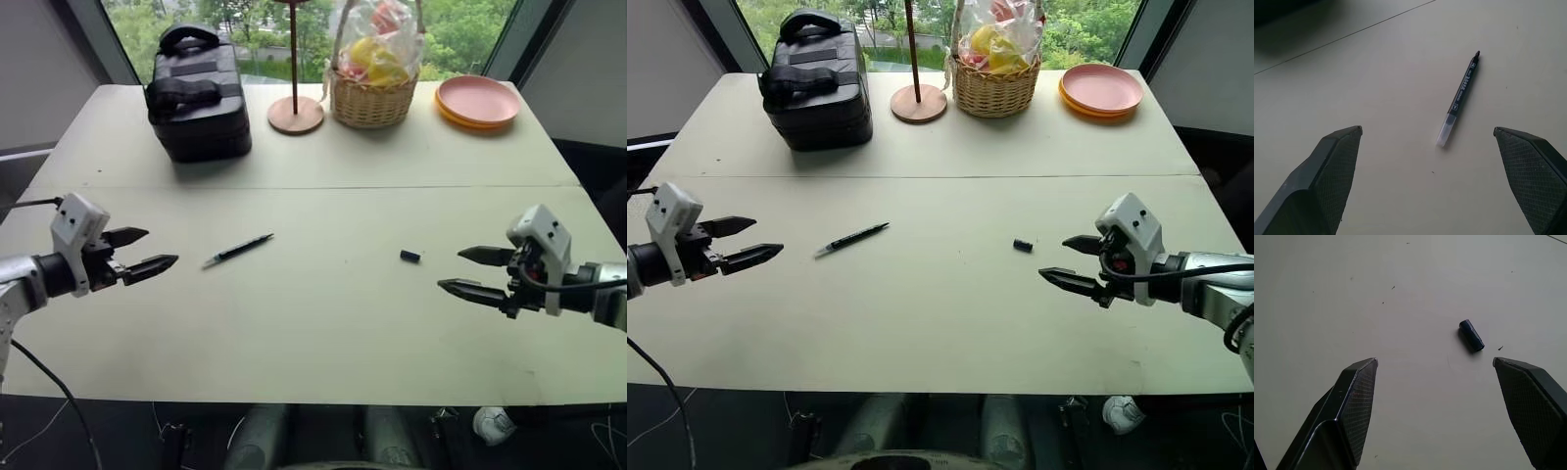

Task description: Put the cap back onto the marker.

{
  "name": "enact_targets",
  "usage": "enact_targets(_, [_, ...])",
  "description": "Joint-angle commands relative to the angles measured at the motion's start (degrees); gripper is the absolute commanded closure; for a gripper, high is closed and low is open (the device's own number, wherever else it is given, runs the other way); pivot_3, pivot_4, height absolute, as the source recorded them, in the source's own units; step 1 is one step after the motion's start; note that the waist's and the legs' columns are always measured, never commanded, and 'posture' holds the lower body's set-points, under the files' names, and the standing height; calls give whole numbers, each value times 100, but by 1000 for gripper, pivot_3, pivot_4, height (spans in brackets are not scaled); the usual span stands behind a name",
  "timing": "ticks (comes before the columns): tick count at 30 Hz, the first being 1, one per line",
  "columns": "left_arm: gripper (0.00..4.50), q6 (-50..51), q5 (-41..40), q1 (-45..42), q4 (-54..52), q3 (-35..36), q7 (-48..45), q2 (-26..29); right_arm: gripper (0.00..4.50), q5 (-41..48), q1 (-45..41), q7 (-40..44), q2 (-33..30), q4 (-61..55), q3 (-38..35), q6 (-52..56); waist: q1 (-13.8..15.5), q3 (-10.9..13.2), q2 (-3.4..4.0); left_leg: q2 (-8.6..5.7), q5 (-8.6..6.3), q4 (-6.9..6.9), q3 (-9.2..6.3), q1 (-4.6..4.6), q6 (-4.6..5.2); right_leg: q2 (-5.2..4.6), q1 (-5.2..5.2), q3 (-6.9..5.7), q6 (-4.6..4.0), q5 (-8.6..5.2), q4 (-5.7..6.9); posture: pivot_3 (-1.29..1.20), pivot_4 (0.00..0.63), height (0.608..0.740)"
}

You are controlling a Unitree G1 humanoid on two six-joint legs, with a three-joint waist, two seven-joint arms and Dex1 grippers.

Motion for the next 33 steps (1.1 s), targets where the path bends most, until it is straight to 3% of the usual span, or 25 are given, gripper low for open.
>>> enact_targets(1, [0, -96, 32, -42, -103, 127, 68, 14, 609, -30, -65, -14, 25, -7, -80, -119, 0, 0, 0, 0, 0, 0, 0, 0, 0, 0, 0, 0, 0, 0, 0, 0, 150, 740])
enact_targets(21, [0, -357, 250, -355, 305, -116, 35, -11, 609, -221, 113, -234, 272, 65, -95, -359, -2, -2, -2, 0, 1, 8, 7, 11, 0, 13, 4, 11, 10, 7, 16, 0, 150, 740])
enact_targets(29, [0, -452, 327, -426, 338, -271, 28, -129, 609, -441, -94, -455, 527, 278, -65, -677, -1, -4, -6, 2, 1, 12, 10, 13, 0, 18, 5, 15, 8, 9, 19, 0, 150, 740])
enact_targets(33, [0, -468, 318, -565, 329, -409, 29, -282, 609, -161, -646, -490, 750, 290, -58, -728, -14, -5, -5, 7, 2, 19, 13, 14, 0, 23, 7, 17, 4, 14, 20, 0, 150, 740])
